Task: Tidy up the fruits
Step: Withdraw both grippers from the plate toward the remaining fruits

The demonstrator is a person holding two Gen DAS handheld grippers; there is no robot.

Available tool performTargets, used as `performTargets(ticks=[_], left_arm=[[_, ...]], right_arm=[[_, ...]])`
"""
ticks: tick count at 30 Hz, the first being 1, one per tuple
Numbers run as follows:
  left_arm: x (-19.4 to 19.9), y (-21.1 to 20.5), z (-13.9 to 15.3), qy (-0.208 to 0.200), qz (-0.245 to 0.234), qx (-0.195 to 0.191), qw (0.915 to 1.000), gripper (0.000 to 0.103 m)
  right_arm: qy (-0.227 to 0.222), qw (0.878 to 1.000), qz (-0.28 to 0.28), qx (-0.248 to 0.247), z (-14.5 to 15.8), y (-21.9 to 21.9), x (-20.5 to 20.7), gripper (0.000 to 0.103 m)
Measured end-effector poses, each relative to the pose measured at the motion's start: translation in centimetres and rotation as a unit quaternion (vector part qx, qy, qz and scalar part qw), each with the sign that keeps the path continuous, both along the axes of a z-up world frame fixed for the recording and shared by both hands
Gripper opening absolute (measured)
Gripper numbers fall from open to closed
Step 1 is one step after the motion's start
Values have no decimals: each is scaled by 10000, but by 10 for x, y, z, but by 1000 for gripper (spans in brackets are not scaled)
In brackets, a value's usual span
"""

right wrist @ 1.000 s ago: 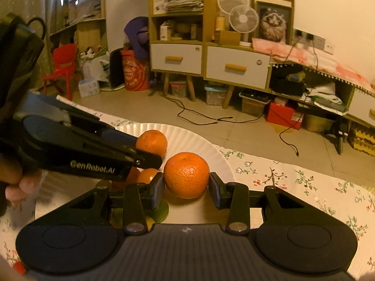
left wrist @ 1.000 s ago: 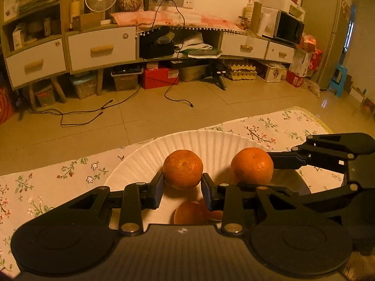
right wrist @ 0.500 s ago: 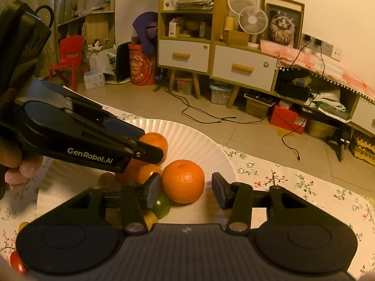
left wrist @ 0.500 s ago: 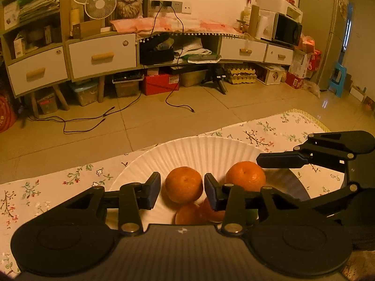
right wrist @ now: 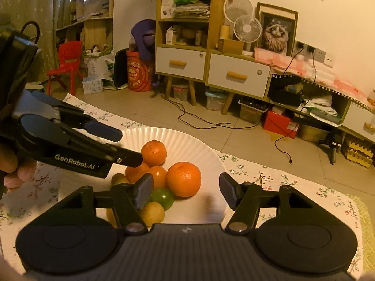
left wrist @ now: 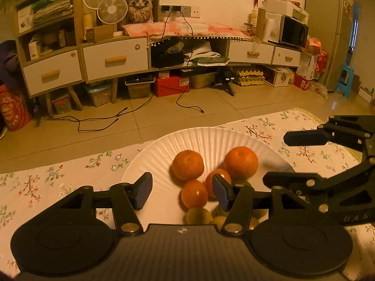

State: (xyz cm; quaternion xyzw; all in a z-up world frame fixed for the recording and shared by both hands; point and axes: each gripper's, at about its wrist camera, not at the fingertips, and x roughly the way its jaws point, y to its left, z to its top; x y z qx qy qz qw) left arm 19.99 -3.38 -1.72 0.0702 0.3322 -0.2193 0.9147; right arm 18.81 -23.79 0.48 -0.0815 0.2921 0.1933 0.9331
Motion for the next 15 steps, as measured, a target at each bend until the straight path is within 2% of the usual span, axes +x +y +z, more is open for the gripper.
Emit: performTargets(ticks=[6,15], left_arm=[[-16,7,5,-24,70,9,10000,79],[-43,23,8,15,195,-14,9998,89]], right_arm=[[-11,10000,-11,41,5,1,-12,66],[35,9999,-30,137,10,4,-34,74]])
